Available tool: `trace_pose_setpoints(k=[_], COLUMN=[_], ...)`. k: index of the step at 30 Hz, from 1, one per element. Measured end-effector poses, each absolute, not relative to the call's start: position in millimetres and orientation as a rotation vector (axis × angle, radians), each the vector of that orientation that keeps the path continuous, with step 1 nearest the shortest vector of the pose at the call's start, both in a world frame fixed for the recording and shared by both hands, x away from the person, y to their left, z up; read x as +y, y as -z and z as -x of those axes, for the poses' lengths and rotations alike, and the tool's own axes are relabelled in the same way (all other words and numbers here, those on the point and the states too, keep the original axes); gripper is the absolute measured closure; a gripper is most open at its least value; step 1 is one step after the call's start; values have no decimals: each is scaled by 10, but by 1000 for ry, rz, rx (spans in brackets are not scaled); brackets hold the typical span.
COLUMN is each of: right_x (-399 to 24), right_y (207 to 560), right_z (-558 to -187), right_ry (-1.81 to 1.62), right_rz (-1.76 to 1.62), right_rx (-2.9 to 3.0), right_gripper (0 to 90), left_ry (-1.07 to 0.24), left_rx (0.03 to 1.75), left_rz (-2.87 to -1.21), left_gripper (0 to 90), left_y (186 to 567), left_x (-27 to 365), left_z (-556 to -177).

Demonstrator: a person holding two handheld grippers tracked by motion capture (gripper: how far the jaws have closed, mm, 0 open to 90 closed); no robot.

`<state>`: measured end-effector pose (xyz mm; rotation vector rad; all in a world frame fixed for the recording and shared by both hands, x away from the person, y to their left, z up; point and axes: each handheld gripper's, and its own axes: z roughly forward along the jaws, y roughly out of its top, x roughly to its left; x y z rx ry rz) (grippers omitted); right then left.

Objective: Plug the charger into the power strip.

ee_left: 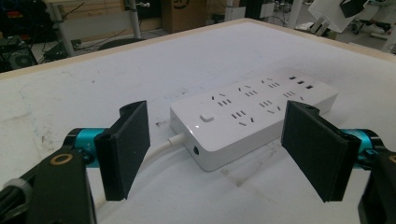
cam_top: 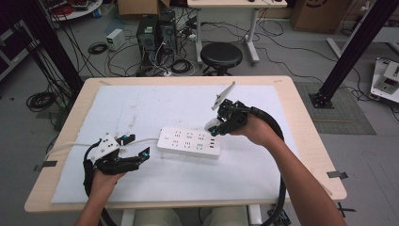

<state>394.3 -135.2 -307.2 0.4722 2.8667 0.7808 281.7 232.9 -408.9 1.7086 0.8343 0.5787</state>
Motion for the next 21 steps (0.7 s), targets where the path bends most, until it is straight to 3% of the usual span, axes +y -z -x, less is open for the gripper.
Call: trace_pose_setpoints(k=[21], right_x=[-967], right_y=[3328], right_z=[-4219], right_ry=[-564], right_rz=[-353], right_rx=[2986], right_gripper=[631], left_ry=[-581], left_rx=[860], left_rz=[-1693], left_gripper=[238], left_y=[4137], left_x=[2408], left_z=[-2819])
